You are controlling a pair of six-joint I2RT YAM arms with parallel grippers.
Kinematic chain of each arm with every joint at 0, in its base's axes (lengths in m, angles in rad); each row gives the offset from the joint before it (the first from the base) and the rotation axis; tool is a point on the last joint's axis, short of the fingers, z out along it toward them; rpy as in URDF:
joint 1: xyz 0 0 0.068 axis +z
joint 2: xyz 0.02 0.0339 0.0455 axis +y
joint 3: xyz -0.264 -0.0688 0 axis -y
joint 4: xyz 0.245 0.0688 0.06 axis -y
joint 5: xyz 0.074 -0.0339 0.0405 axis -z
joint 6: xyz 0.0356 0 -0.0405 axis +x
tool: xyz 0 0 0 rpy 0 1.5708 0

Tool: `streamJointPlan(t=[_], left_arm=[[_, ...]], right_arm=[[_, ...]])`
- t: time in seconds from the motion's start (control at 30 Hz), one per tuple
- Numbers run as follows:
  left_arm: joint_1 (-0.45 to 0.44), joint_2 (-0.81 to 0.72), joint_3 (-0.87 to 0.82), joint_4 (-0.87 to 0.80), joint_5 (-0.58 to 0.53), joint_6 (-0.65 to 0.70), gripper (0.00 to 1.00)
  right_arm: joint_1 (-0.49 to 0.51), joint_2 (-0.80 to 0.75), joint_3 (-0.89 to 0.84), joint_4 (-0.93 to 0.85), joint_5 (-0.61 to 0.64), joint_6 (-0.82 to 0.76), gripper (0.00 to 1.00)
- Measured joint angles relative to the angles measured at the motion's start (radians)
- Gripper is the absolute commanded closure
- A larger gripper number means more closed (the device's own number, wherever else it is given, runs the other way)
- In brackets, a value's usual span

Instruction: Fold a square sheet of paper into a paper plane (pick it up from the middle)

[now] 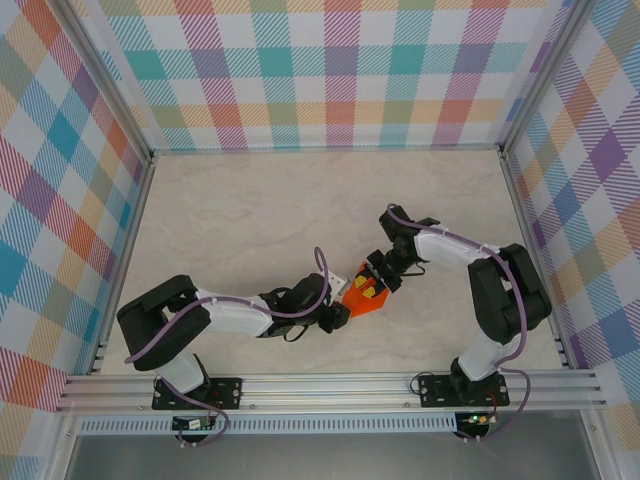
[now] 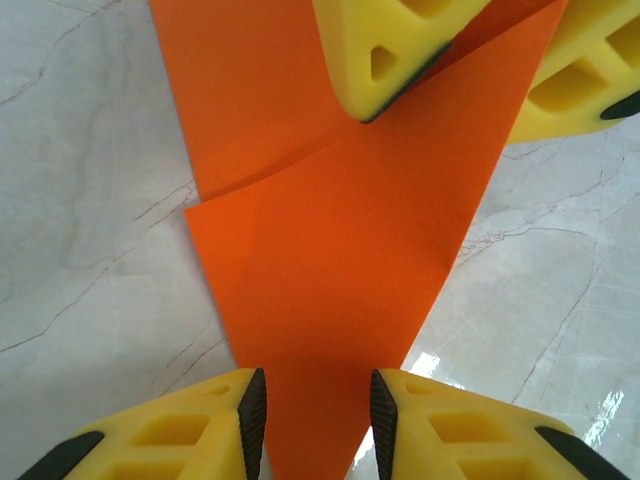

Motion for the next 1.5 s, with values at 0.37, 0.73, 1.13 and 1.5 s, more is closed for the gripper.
streamJointPlan(t=[0.37,0.73,1.13,1.5], left_arm=[[-0.002,-0.033,-0.028,0.043,0.017,-0.007,0.54],[-0.005,-0.033,-0.041,0.092,0.024,-0.019,0.54],[-0.006,0.039,-0.012,0.095,0.022,-0.019,0.73],[-0.006,0.039,-0.012,0.095,0.025,-0.014,0.88]], right_arm=[[0.0,0.009,0.009,-0.007,-0.003,0.0,0.8],[0.0,0.023,0.02,-0.014,-0.003,0.0,0.8],[0.0,0.023,0.034,-0.024,-0.011,-0.009,0.66],[0.0,0.023,0.049,-0.04,-0.01,-0.023,0.6]])
